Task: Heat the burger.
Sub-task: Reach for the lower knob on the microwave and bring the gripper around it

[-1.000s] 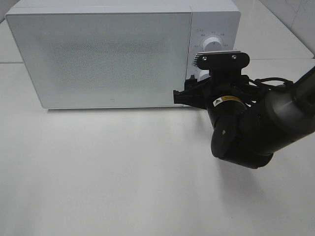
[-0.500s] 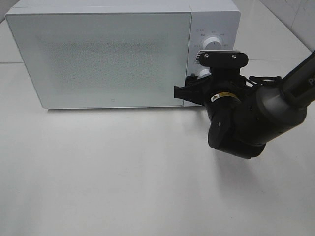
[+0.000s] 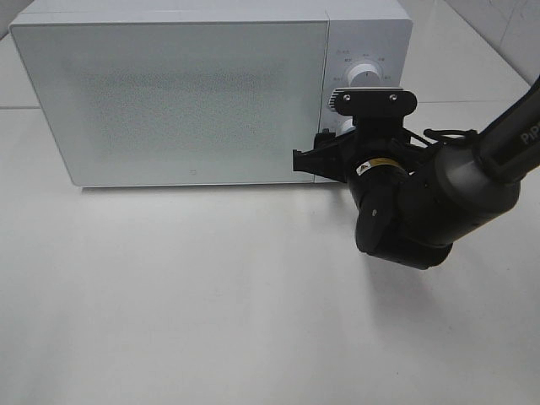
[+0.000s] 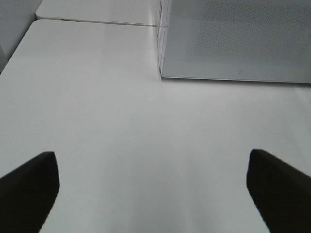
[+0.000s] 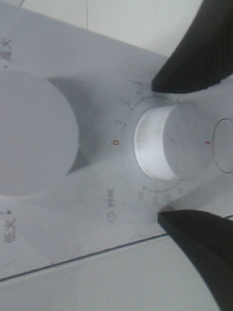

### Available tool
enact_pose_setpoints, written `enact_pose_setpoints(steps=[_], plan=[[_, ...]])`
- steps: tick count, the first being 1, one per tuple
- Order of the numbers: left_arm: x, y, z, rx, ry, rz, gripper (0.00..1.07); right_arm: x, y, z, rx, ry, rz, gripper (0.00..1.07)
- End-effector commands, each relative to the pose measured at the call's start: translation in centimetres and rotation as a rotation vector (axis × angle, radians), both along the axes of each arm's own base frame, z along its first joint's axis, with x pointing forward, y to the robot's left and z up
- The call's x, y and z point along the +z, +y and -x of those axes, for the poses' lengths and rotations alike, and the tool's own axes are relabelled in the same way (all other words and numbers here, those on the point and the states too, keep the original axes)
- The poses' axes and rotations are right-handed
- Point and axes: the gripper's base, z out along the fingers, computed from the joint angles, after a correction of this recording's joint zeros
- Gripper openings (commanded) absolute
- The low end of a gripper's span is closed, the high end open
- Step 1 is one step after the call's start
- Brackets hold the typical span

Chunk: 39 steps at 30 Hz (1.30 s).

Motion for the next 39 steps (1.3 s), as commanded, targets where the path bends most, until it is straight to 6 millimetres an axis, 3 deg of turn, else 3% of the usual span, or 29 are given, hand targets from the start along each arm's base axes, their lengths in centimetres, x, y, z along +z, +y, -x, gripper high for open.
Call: enact_pose_setpoints(steps=[1, 6, 8, 9, 10, 11, 12, 13, 27, 32, 35, 37, 39], plan=[[0.0, 0.0, 0.2, 0.005, -0.015, 0.003, 0.98, 1.5, -0.4, -0.7, -0.041, -0.109, -0.013, 0.65], [0.0, 0.0, 0.2, 0.005, -0.015, 0.003, 0.98, 1.6, -0.4, -0.7, -0.043, -0.111, -0.015, 0.51], [0.0, 0.0, 0.2, 0.005, -0.015, 0.003, 0.98, 1.6, -0.4, -0.7, -0.044, -0.113, -0.015, 0.33], [0.0, 0.0, 0.2, 0.005, -0.015, 0.003, 0.98, 1.6, -0.4, -0.7, -0.044, -0.113, -0.015, 0.33], [0.0, 0.0, 0.2, 0.005, -0.015, 0.003, 0.98, 1.6, -0.4, -0.7, -0.043, -0.113, -0.018, 0.2], [0.0, 0.0, 0.2, 0.005, -0.015, 0.003, 0.98, 1.6, -0.4, -0.7, -0.043, -0.113, -0.018, 0.2], [0.0, 0.0, 0.2, 0.005, -0.015, 0.003, 0.98, 1.6, -0.4, -0.7, -0.041, -0.114, -0.018, 0.07], [0.0, 0.0, 0.2, 0.005, -0.015, 0.003, 0.98, 1.6, -0.3, -0.7, -0.04, -0.11, -0.019, 0.02], [0.0, 0.0, 0.2, 0.005, -0.015, 0.003, 0.98, 2.0, 0.3, -0.8, 0.021, -0.15, -0.09, 0.0], [0.0, 0.0, 0.2, 0.005, -0.015, 0.003, 0.98, 2.3, 1.5, -0.8, 0.094, -0.165, -0.417, 0.0], [0.0, 0.0, 0.2, 0.005, -0.015, 0.003, 0.98, 2.4, 1.7, -0.7, 0.111, -0.163, -0.47, 0.0], [0.0, 0.0, 0.2, 0.005, -0.015, 0.003, 0.98, 2.5, 2.2, -0.7, 0.124, -0.149, -0.686, 0.0], [0.0, 0.0, 0.2, 0.005, -0.015, 0.003, 0.98, 2.5, 2.2, -0.7, 0.115, -0.145, -0.734, 0.0]])
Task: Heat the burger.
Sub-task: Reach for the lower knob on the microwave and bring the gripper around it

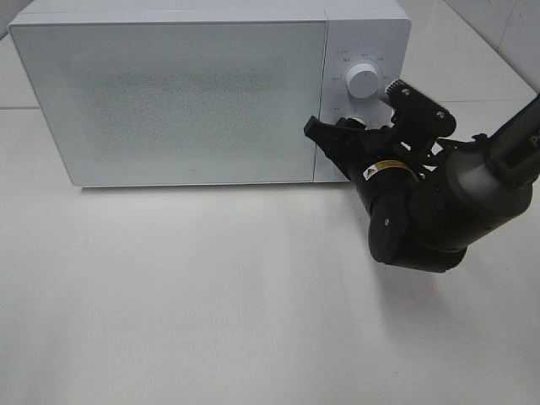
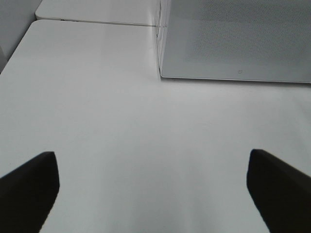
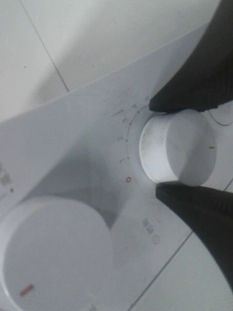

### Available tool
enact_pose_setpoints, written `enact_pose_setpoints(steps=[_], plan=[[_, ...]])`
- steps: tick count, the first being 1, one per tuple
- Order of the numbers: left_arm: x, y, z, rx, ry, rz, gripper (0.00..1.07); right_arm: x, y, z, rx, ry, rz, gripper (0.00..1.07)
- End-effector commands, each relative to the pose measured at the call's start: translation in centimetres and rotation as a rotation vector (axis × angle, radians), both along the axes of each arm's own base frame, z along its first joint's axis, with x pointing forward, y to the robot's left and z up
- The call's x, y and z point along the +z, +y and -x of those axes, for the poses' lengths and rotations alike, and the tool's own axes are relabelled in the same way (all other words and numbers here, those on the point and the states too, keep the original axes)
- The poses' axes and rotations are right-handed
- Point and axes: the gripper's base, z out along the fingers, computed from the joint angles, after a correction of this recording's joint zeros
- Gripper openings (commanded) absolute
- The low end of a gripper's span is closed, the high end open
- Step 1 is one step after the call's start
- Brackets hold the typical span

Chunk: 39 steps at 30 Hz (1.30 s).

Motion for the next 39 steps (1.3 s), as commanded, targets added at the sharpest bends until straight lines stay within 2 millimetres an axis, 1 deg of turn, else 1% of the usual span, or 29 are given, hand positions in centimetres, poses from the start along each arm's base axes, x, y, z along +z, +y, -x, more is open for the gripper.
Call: enact_pose_setpoints(steps=[1, 2, 3, 4, 6, 9, 11, 14, 16, 19, 21, 33, 39], plan=[[0.0, 0.0, 0.2, 0.005, -0.015, 0.003, 0.98, 2.4, 2.3, -0.8, 0.131, -0.131, -0.271, 0.0], [0.0, 0.0, 0.2, 0.005, -0.015, 0.003, 0.98, 2.4, 2.3, -0.8, 0.131, -0.131, -0.271, 0.0], [0.0, 0.0, 0.2, 0.005, -0.015, 0.003, 0.98, 2.5, 2.2, -0.8, 0.119, -0.128, -0.324, 0.0], [0.0, 0.0, 0.2, 0.005, -0.015, 0.003, 0.98, 2.5, 2.2, -0.8, 0.119, -0.128, -0.324, 0.0], [0.0, 0.0, 0.2, 0.005, -0.015, 0.003, 0.98, 2.6, 2.2, -0.9, 0.091, -0.129, -0.506, 0.0], [0.0, 0.0, 0.2, 0.005, -0.015, 0.003, 0.98, 2.7, 2.2, -0.9, 0.085, -0.127, -0.541, 0.0], [0.0, 0.0, 0.2, 0.005, -0.015, 0.003, 0.98, 2.7, 1.7, -0.9, 0.01, -0.125, -0.74, 0.0], [0.0, 0.0, 0.2, 0.005, -0.015, 0.003, 0.98, 2.7, 1.6, -0.9, -0.005, -0.123, -0.781, 0.0], [0.0, 0.0, 0.2, 0.005, -0.015, 0.003, 0.98, 2.6, 1.5, -0.9, -0.044, -0.111, -0.956, 0.0], [0.0, 0.0, 0.2, 0.005, -0.015, 0.003, 0.98, 2.6, 1.5, -0.9, -0.05, -0.108, -0.991, 0.0], [0.0, 0.0, 0.2, 0.005, -0.015, 0.003, 0.98, 2.6, 1.3, -1.0, -0.084, -0.111, -1.092, 0.0], [0.0, 0.0, 0.2, 0.005, -0.015, 0.003, 0.98, 2.7, 1.3, -1.0, -0.088, -0.114, -1.105, 0.03], [0.0, 0.0, 0.2, 0.005, -0.015, 0.003, 0.98, 2.8, 1.3, -1.0, -0.085, -0.128, -1.107, 0.08]])
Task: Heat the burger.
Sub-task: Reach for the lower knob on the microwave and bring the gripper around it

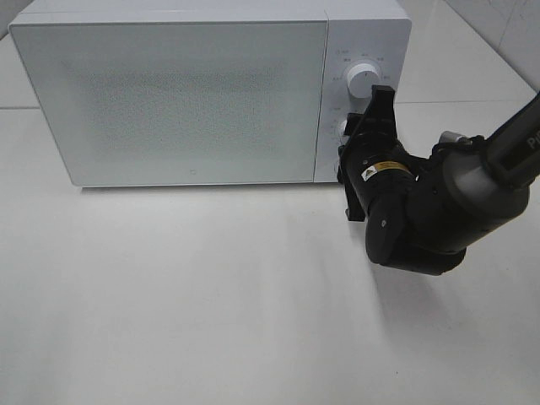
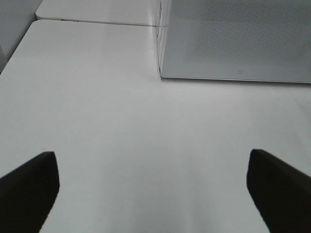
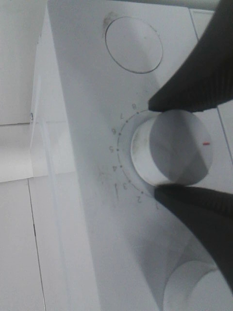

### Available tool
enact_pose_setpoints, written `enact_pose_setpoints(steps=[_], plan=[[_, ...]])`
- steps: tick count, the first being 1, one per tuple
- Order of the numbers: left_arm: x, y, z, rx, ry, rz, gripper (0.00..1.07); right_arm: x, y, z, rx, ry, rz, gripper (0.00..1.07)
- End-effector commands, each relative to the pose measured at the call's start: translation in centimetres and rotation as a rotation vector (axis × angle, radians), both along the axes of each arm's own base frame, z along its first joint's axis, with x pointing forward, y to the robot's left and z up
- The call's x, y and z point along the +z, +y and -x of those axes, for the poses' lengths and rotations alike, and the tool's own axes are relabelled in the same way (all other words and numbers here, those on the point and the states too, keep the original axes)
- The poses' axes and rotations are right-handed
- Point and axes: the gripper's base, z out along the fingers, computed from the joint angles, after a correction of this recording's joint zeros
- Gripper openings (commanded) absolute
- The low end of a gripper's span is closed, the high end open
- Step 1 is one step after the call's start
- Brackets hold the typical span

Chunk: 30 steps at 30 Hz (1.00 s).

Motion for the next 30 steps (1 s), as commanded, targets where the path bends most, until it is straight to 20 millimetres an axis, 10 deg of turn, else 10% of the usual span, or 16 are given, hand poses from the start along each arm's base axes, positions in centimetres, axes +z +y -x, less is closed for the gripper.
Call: enact_pose_setpoints(steps=[1, 30], plan=[[0.0, 0.0, 0.2, 0.005, -0.015, 0.003, 0.98, 3.0, 1.3, -1.1, 0.071, -0.213, -0.003, 0.1], [0.0, 0.0, 0.2, 0.005, -0.015, 0.003, 0.98, 3.2, -0.7, -0.5, -0.093, -0.245, 0.119, 0.6]])
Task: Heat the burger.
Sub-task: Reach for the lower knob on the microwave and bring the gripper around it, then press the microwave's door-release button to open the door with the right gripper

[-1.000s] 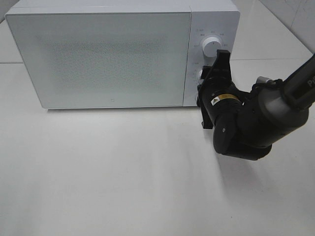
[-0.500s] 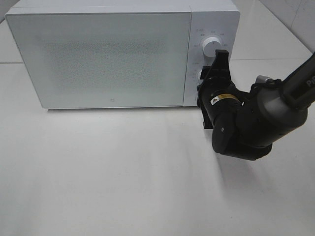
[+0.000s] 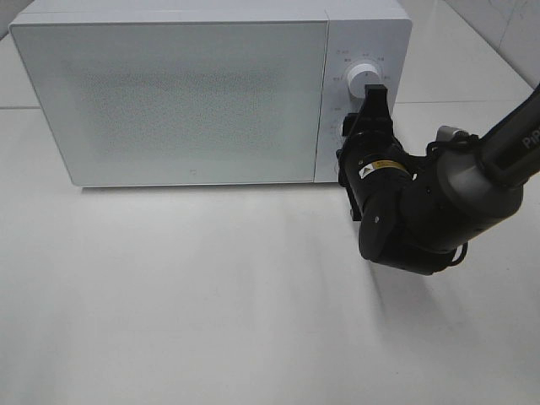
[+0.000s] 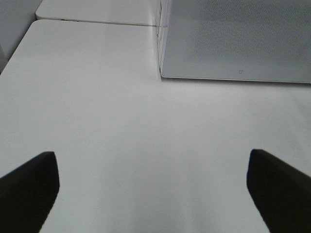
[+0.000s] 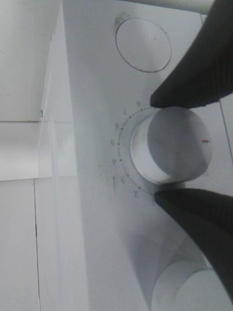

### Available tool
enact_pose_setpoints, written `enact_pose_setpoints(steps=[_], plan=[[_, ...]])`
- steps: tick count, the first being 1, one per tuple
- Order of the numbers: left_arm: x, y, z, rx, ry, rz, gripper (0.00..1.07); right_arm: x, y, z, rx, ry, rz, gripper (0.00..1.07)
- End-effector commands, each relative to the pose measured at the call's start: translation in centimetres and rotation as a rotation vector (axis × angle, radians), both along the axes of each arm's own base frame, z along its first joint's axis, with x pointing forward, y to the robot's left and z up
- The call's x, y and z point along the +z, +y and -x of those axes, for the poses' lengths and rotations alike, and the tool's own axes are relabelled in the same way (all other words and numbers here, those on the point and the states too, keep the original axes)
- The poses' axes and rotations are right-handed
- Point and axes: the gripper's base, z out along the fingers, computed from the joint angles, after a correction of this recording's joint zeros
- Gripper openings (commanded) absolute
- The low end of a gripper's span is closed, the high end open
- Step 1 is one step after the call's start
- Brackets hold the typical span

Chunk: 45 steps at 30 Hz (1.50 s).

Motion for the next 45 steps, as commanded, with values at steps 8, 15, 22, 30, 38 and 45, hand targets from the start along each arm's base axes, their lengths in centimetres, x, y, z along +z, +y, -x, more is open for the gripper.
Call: enact_pose_setpoints(steps=[8, 15, 22, 30, 38, 45], plan=[[0.0, 0.0, 0.2, 0.005, -0.015, 0.003, 0.98, 2.9, -0.7, 0.9, -0.017, -0.224, 0.039, 0.68], [0.0, 0.0, 0.2, 0.005, -0.015, 0.003, 0.98, 2.5, -0.6, 2.3, 0.054, -0.161, 0.072, 0.68], [0.0, 0.0, 0.2, 0.005, -0.015, 0.003, 0.98, 3.3, -1.1, 4.7, 0.189, -0.055, 0.204, 0.68], [0.0, 0.0, 0.2, 0.005, -0.015, 0.003, 0.98, 6.1, -1.4, 7.2, 0.439, 0.058, 0.552, 0.68], [0.0, 0.0, 0.2, 0.005, -0.015, 0.003, 0.98, 8.9, -1.5, 9.2, 0.679, 0.072, 0.861, 0.68], [0.0, 0.0, 0.2, 0.005, -0.015, 0.003, 0.98, 10.1, -1.6, 11.6, 0.953, 0.089, 1.075, 0.68]])
